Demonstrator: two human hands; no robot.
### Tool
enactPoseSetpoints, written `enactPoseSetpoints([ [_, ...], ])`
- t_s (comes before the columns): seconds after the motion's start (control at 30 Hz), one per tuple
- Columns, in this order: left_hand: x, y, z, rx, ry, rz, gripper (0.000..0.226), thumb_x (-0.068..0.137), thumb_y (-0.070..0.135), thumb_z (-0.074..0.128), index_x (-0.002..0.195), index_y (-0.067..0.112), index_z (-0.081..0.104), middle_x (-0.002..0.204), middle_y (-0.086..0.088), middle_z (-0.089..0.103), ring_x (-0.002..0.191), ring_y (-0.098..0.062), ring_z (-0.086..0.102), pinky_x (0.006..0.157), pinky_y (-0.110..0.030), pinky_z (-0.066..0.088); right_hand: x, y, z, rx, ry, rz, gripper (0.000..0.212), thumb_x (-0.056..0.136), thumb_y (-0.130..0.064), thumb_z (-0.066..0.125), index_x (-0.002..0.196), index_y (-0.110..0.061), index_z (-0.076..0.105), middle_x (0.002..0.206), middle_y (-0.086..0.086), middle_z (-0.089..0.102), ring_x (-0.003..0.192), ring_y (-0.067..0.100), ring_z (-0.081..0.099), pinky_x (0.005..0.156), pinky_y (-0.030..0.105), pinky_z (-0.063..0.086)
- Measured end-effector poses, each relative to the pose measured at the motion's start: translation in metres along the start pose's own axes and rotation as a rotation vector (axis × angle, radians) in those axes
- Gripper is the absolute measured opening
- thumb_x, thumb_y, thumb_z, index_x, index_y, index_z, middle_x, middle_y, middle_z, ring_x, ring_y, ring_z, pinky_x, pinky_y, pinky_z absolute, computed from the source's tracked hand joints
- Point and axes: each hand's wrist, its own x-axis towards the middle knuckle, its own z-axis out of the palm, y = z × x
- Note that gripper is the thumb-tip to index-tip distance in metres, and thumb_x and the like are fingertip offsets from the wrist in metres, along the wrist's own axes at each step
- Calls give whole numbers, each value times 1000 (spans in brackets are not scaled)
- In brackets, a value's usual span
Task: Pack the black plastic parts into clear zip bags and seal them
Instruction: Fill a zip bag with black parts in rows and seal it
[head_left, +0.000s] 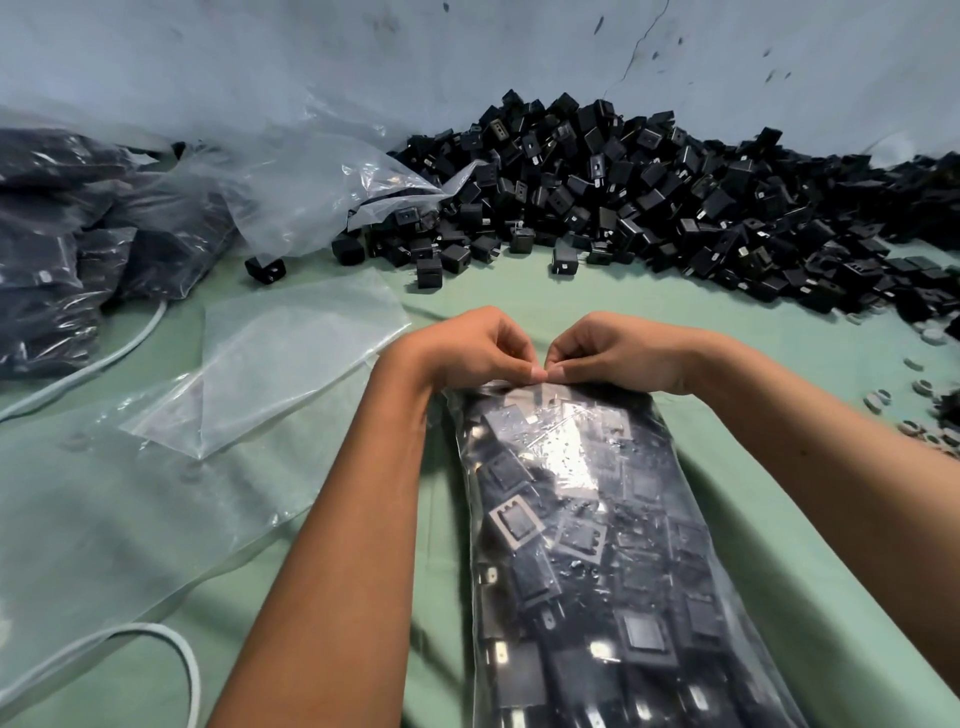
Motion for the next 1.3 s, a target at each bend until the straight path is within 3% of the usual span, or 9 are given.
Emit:
enactPoseSetpoints([
  [0.27, -2, -6, 1, -77, -39, -31, 24, 93, 24, 75, 85, 1, 72, 75, -20, 56, 68, -30, 48, 59, -38, 37, -6, 1, -11, 17, -57, 58, 28, 100, -31, 67, 90, -6, 73, 80, 21, 62, 72, 30, 53, 68, 46, 43],
  [0.33, -1, -7, -1, -50, -14, -39, 22, 91, 27, 77, 83, 6, 76, 74, -15, 62, 69, -24, 53, 62, -33, 42, -6, 5, -12, 67, -56, 52, 23, 100, -26, 67, 90, -5, 74, 80, 22, 61, 73, 32, 51, 68, 45, 42],
  [0.47, 0, -9, -6, 38, -25, -51, 15, 89, 27, 78, 87, 12, 79, 80, -1, 74, 71, -9, 61, 78, -29, 49, -5, 10, -5, 82, 4, 18, 22, 101, -21, 66, 81, -15, 75, 70, 12, 58, 63, 21, 46, 53, 27, 37],
  [0.6, -2, -7, -4, 19, -37, -30, 9, 91, 16, 76, 86, 8, 77, 80, -4, 71, 73, -13, 60, 78, -29, 48, -4, 11, -4, 33, 24, 13, 24, 101, -23, 67, 83, -9, 72, 64, 5, 57, 57, 13, 45, 49, 19, 37],
  [0.77, -5, -6, -3, 4, -48, 6, 14, 92, 7, 72, 78, 13, 74, 70, 3, 69, 64, -5, 60, 69, -18, 48, -4, 11, -7, 32, 16, 25, 23, 98, -29, 70, 88, -9, 75, 74, 15, 66, 65, 21, 55, 59, 30, 46],
  [0.87, -7, -7, -4, -13, -49, 4, 11, 91, 6, 73, 81, 12, 75, 77, -2, 72, 72, -12, 63, 80, -28, 51, -9, 13, -17, -25, -8, 61, 21, 97, -32, 71, 89, -14, 79, 82, 12, 75, 71, 15, 62, 70, 31, 49],
  [0.97, -1, -3, 1, 30, -20, -3, 7, 90, 19, 77, 83, 18, 78, 82, 2, 77, 80, -12, 68, 93, -38, 53, -13, 18, -18, 41, 8, 54, 17, 97, -26, 72, 85, -15, 79, 78, 6, 73, 71, 14, 61, 68, 27, 47],
  [1.1, 8, 6, 12, 117, -22, 10, 17, 89, 36, 78, 84, 19, 78, 83, 1, 77, 73, -8, 62, 84, -39, 54, -12, 23, -10, 80, 59, 26, 18, 96, -23, 72, 80, -16, 78, 73, 3, 70, 66, 11, 57, 62, 23, 44],
  [1.3, 7, 5, 12, 69, -58, 30, 18, 93, 32, 74, 83, 18, 75, 73, 4, 69, 66, -11, 59, 70, -32, 47, -14, 23, -9, 101, 86, 10, 19, 95, -26, 73, 79, -16, 78, 70, 0, 70, 63, 7, 57, 59, 17, 44],
])
